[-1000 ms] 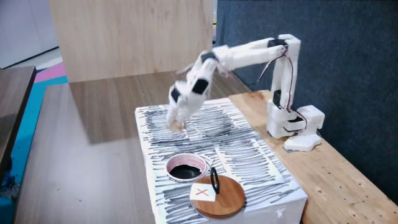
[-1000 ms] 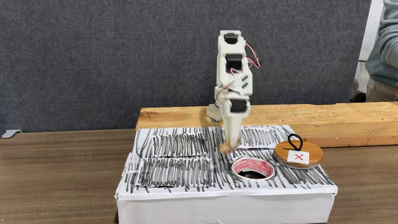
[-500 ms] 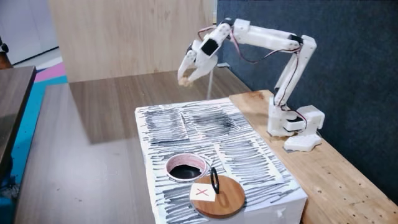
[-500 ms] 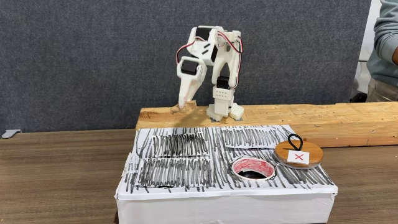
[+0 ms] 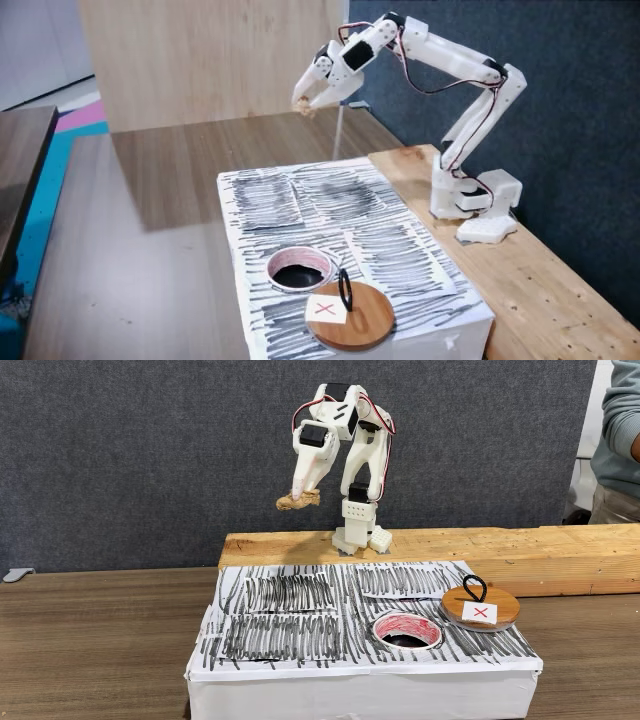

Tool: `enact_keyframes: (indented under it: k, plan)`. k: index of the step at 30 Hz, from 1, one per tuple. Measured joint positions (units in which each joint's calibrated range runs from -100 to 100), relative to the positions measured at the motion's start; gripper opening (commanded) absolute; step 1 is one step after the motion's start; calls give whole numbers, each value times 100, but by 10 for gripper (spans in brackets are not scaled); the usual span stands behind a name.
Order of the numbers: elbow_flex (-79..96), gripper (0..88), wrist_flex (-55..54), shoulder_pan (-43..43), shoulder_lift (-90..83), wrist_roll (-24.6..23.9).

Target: Pick the brown debris from the hole.

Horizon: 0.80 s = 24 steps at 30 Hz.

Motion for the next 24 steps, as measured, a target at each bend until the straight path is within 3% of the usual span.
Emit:
enact_keyframes:
  k: [2,5,10,24]
  plan:
    - [0,334,0,0,0,181]
    - [0,388,0,0,0,368]
    - [0,393,0,0,0,803]
    - [0,393,0,0,0,886]
